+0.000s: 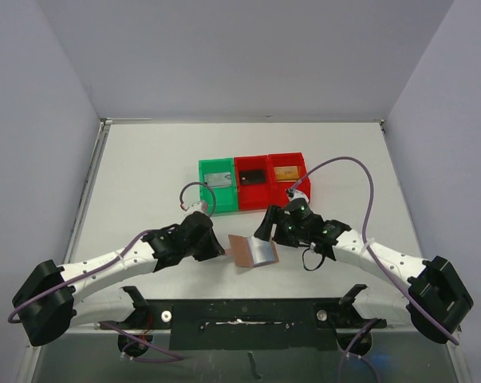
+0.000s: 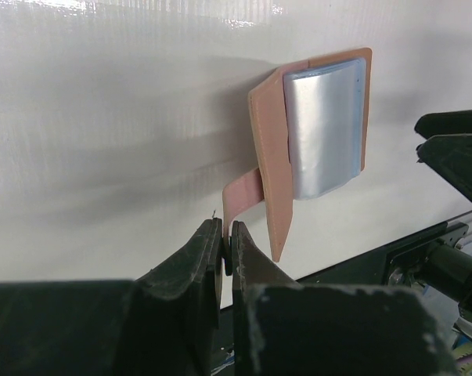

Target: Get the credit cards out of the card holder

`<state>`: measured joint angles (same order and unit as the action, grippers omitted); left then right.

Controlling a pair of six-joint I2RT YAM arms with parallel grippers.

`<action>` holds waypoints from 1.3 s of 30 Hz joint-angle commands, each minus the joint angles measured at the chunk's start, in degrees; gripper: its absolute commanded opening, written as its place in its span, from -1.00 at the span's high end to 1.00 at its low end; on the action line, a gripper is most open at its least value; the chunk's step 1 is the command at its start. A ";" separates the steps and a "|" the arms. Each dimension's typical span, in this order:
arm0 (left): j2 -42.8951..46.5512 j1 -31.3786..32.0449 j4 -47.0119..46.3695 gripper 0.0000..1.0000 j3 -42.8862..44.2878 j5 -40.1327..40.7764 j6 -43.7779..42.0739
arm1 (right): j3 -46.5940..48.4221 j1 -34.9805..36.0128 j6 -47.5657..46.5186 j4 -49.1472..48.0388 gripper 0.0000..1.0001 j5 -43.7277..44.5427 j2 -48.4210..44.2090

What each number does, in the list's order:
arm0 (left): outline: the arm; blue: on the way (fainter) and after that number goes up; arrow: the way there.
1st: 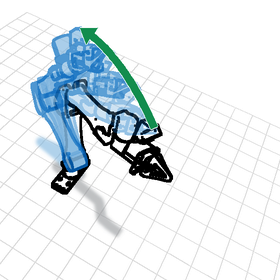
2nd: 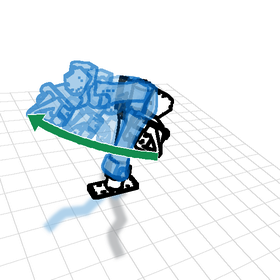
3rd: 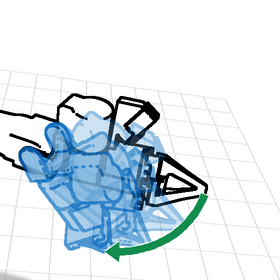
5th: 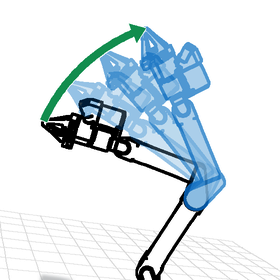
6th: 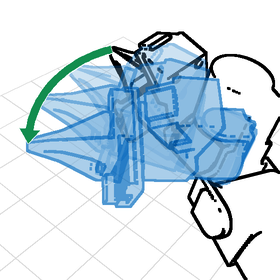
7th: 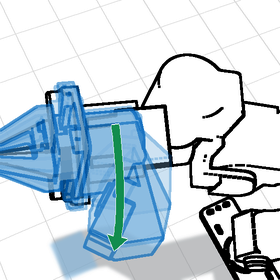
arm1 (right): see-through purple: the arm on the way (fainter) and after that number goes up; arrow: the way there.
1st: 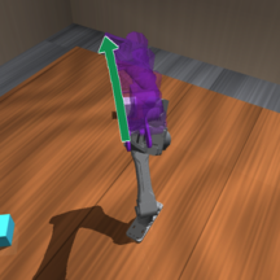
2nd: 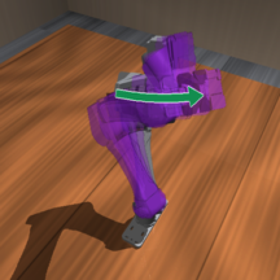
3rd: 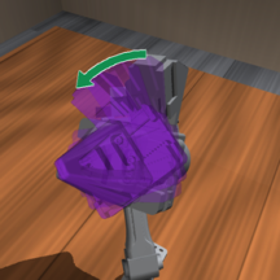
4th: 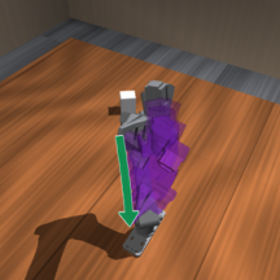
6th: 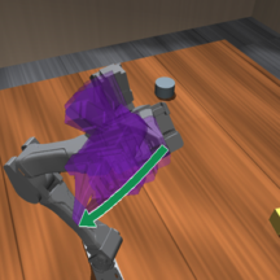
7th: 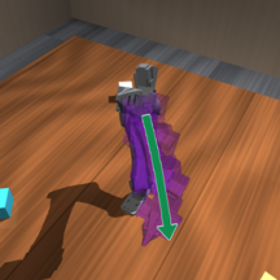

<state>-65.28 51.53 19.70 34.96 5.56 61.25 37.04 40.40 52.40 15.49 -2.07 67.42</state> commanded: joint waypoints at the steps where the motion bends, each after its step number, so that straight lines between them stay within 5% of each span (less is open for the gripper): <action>1: 0.76 -0.36 -1.63 1.00 -0.24 0.17 -0.62 | -2.25 1.30 6.23 -7.80 -0.40 -1.06 -0.84; 39: -1.37 -0.35 -3.01 1.00 -0.02 -1.22 -0.61 | 3.39 4.76 1.48 -12.41 -0.13 -11.17 11.34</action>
<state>-66.83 51.53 19.46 34.06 5.04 61.19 37.17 44.51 55.66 7.62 -9.56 78.65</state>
